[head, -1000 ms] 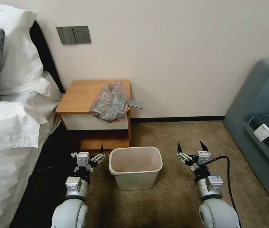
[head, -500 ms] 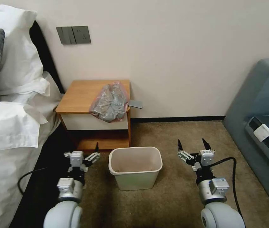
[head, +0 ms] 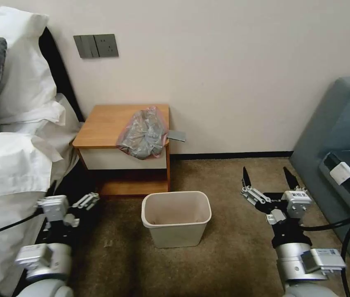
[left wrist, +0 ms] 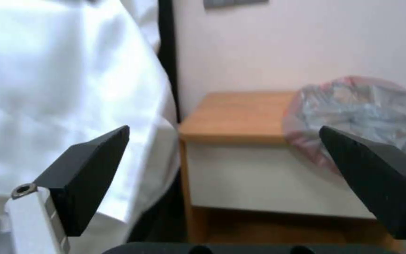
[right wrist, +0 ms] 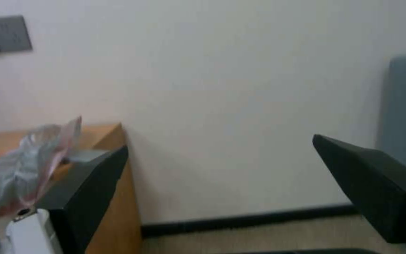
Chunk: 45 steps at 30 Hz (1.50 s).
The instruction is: Pick up the garbage bag from the table and place it over the trash can.
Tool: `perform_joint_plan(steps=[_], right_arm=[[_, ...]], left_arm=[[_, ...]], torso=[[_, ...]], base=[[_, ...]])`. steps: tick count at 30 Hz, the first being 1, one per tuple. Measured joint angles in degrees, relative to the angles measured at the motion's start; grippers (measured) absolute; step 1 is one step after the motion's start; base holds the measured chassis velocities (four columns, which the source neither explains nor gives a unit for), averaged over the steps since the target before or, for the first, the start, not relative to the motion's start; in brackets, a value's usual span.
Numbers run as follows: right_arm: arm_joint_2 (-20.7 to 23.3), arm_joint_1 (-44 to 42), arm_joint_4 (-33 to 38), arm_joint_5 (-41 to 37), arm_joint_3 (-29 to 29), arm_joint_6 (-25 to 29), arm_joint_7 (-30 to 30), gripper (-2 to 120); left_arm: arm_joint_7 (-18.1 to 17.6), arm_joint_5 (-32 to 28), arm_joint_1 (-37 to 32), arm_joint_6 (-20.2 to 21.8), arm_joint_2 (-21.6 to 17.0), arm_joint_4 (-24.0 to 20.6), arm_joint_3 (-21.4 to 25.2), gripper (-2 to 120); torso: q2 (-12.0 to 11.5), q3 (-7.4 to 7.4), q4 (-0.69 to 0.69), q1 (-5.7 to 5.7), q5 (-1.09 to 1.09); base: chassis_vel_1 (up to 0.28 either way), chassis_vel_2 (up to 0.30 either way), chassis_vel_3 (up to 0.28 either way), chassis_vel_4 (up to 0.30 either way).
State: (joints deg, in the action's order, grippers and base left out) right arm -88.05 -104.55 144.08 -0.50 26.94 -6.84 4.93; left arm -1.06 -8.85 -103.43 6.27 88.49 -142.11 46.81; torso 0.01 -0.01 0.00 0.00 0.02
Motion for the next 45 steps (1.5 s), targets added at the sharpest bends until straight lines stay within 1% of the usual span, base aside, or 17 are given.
perform_joint_plan(steps=[1, 4, 5, 6, 7, 8, 10, 19, 21, 24, 26, 27, 29, 37, 39, 41, 45], right_arm=[[0.09, -0.52, 0.01, -0.55, -0.10, -0.90, 0.31, 100], [0.37, -0.68, -0.01, -1.34, -0.14, -1.66, 0.56, 100], [1.70, -0.37, -0.08, -3.95, 0.15, -3.35, 1.19, 100], [1.70, -0.37, -0.08, -3.95, 0.15, -3.35, 1.19, 100], [2.48, -0.05, -0.14, -5.59, 0.36, -4.44, 1.60, 100], [2.48, -0.05, -0.14, -5.59, 0.36, -4.44, 1.60, 100], [2.84, 0.15, -0.33, -6.42, 0.45, -4.94, 1.79, 100], [3.07, 0.25, -0.54, -7.19, 0.49, -5.01, 1.93, 100], [4.30, 0.84, -0.61, -11.61, 0.82, -4.06, 2.46, 100], [5.20, 1.32, -0.64, -14.88, 1.06, -3.17, 2.85, 100], [6.80, 2.19, -0.71, -20.76, 1.50, -1.61, 3.59, 100], [6.80, 2.19, -0.71, -20.76, 1.50, -1.61, 3.59, 100], [8.00, 2.83, -0.73, -25.08, 1.84, -0.44, 4.13, 100], [8.31, 3.02, -0.79, -26.36, 1.92, -0.09, 4.26, 100], [8.93, 4.15, -1.57, -27.57, 1.97, -0.08, 4.38, 100], [10.44, 7.60, -3.53, -30.15, 2.04, -0.10, 4.55, 100], [10.98, 8.48, -3.80, -30.54, 2.03, -0.21, 4.56, 100]], left_arm=[[-0.06, -0.64, -0.99, 0.41, 0.17, -1.22, 1.09, 100], [-0.19, -1.69, -2.18, 1.08, 0.15, -1.58, 2.22, 100], [-0.37, -3.77, -1.93, 2.09, -1.48, -1.61, 2.67, 100], [-0.37, -3.77, -1.93, 2.09, -1.48, -1.61, 2.67, 100], [-0.70, -6.84, -1.50, 3.55, -3.89, -1.62, 3.37, 100], [-0.70, -6.84, -1.50, 3.55, -3.89, -1.62, 3.37, 100], [-0.98, -9.39, -1.12, 4.78, -5.85, -1.62, 3.86, 100], [-1.04, -10.37, -1.12, 4.99, -6.57, -1.44, 3.89, 100], [-0.85, -13.18, -1.84, 4.99, -8.94, -1.37, 3.21, 100], [-0.80, -13.56, -1.95, 4.97, -9.27, -1.34, 3.09, 100], [-0.75, -13.66, -1.96, 4.93, -9.37, -1.29, 3.02, 100], [-0.75, -13.66, -1.96, 4.93, -9.37, -1.29, 3.02, 100], [0.10, -13.60, -2.01, 4.45, -9.63, -1.25, 2.86, 100], [1.39, -13.07, -2.05, 3.55, -9.91, -1.21, 2.59, 100], [1.46, -12.69, -1.94, 3.42, -9.76, -1.19, 2.78, 100], [1.51, -12.10, -1.75, 3.18, -9.39, -1.19, 3.20, 100], [1.54, -11.96, -1.68, 3.12, -9.31, -1.17, 3.27, 100]], torso=[[0.00, 0.00, 0.00, 0.00, 0.00], [0.00, 0.00, 0.02, 0.00, -0.03], [0.00, 0.00, 0.01, 0.00, -0.03], [0.00, 0.00, 0.01, 0.00, -0.03], [0.00, 0.00, 0.00, -0.01, -0.01], [0.00, 0.00, 0.00, -0.01, -0.01], [0.00, 0.00, 0.00, 0.00, -0.03], [0.00, 0.00, 0.00, 0.00, -0.02], [0.00, 0.01, -0.01, 0.00, -0.02], [0.00, 0.00, 0.00, 0.00, -0.02], [0.00, 0.00, 0.00, 0.00, -0.02], [0.00, 0.00, 0.00, 0.00, -0.02], [0.00, 0.01, 0.01, 0.00, -0.01], [-0.01, 0.00, 0.00, 0.00, -0.02], [-0.01, 0.00, -0.02, 0.00, -0.03], [-0.01, 0.01, 0.02, 0.00, 0.00], [-0.01, 0.01, 0.00, 0.00, -0.01]], base=[[0.000, 0.000, 0.000, 0.000], [0.000, 0.000, 0.000, 0.000], [0.000, 0.000, 0.000, 0.000], [0.000, 0.000, 0.000, 0.000], [0.000, 0.000, 0.000, 0.000], [0.000, 0.000, 0.000, 0.000], [0.000, 0.000, 0.000, 0.000], [0.000, 0.000, 0.000, 0.000], [0.000, 0.000, 0.000, 0.000], [0.000, 0.000, 0.000, 0.000], [0.000, 0.000, 0.000, 0.000], [0.000, 0.000, 0.000, 0.000], [0.000, 0.000, 0.000, 0.000], [0.000, 0.000, 0.000, 0.000], [0.000, 0.000, 0.000, 0.000], [0.000, 0.000, 0.000, 0.000], [0.000, 0.000, 0.000, 0.000]])
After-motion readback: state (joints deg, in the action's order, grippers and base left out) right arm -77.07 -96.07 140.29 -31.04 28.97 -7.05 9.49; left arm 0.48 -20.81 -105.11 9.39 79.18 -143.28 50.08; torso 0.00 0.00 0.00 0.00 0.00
